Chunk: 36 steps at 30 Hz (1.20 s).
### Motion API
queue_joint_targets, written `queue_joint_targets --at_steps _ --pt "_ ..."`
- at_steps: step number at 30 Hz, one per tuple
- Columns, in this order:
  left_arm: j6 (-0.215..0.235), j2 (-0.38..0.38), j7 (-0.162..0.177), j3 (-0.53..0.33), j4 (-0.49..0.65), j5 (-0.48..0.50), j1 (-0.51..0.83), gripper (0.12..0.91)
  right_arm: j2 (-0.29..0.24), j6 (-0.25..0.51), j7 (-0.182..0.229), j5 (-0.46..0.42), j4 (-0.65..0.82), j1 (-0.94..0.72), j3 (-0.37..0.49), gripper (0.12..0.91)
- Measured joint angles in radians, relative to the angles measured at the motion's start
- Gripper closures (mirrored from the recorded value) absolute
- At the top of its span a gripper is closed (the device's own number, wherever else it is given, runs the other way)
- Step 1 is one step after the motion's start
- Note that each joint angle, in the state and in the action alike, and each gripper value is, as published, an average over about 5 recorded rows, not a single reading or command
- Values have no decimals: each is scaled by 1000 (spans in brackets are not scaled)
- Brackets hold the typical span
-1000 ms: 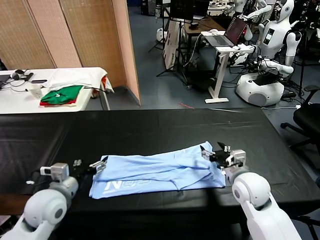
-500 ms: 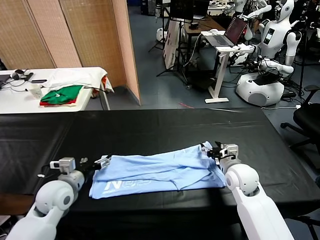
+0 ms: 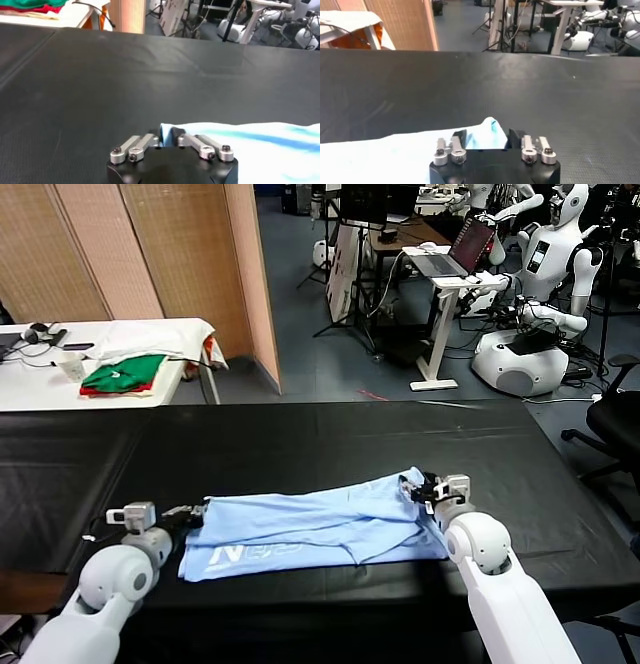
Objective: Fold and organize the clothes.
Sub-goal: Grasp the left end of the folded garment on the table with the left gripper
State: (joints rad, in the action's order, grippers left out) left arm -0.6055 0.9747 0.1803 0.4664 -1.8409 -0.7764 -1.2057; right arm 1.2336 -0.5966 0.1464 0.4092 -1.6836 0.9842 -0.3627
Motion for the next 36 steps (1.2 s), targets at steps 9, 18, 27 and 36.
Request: queue_joint_targets --at_steps 9,18,27,36 --pt "21 15 -6 -38 28 43 48 885 21 42 30 -14 -7 21 -15 881" --pt "56 25 -46 -72 43 101 95 763 1 25 -45 1 -69 65 -50 546" --pt "77 10 -42 -22 -13 164 45 223 -36 16 -60 25 -218 164 -99 131" --pt "76 73 -43 83 -112 110 -113 124 -68 13 -60 48 -319 239 -144 118"
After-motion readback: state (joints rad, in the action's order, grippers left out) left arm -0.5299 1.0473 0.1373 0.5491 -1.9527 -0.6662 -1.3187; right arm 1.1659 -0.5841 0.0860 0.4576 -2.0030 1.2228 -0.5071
